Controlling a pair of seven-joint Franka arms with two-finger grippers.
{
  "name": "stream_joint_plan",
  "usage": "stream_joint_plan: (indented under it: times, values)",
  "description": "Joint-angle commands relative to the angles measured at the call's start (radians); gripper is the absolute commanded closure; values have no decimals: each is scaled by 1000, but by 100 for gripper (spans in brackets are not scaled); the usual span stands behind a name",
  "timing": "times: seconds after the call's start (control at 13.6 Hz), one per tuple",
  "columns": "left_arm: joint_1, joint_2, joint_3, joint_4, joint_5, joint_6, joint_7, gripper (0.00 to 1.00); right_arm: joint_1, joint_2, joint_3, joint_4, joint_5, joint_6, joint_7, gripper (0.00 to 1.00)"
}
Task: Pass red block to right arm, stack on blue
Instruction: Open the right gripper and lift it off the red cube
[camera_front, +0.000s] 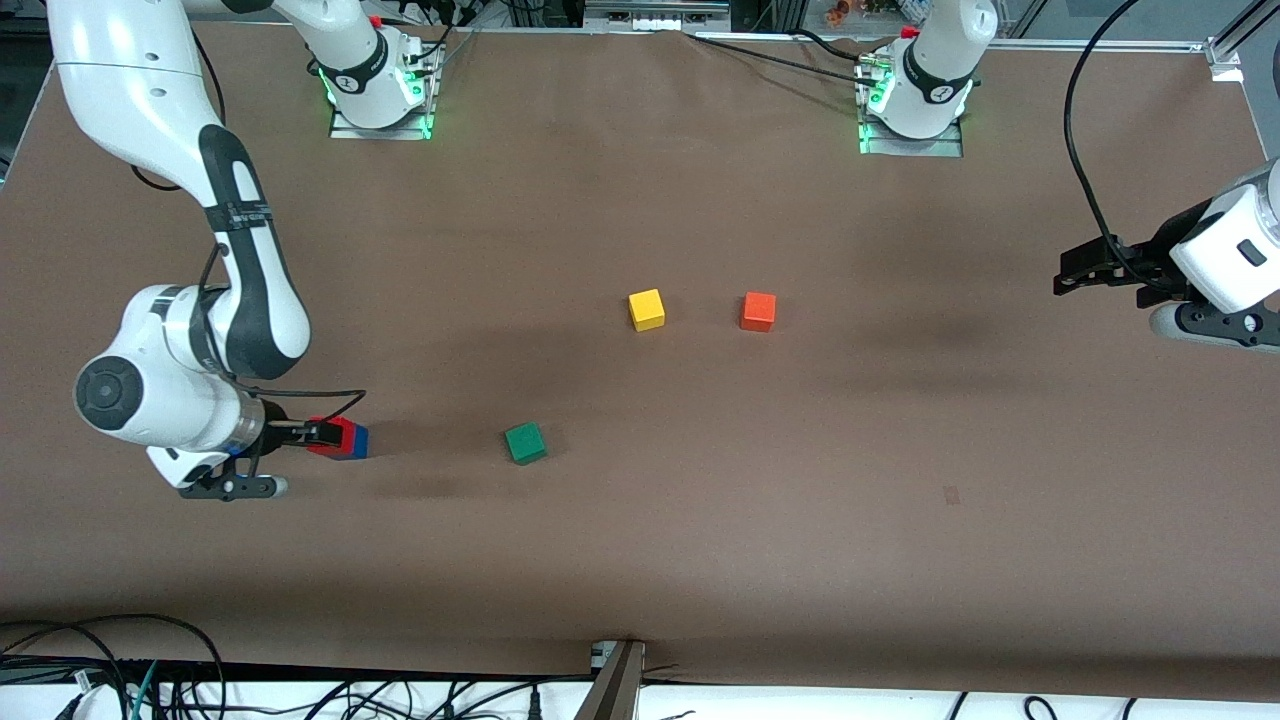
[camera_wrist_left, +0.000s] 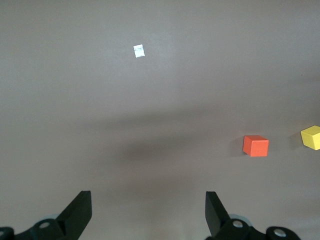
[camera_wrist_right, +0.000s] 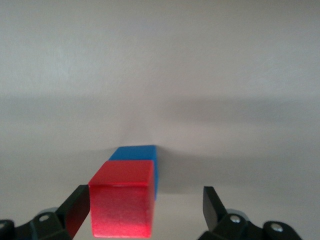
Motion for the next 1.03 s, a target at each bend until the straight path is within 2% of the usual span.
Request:
stream_joint_plan:
  times: [0.0,0.22,0.37,0.59,0.73,0.95]
  values:
    - [-2,17,0,33,11,-14,-8,0,-8,-74,11,31,-1,-76,4,0]
    - [-5,17,0,33,11,-14,-9,0,-5,-123,12,106,-2,-222,33,0]
    - [-5,17,0,33,11,-14,-9,0,0,-201,17,117,-2,-287,48,0]
    - [-5,17,0,33,11,-14,-9,0,0,-337,14,111,-21,-473,39,0]
    - [-5,17,0,33,11,-14,-9,0,0,-419,5,73,-24,-558,36,0]
    - [-5,17,0,33,9,-12,-9,0,0,-581,3,-83,-85,-551,34,0]
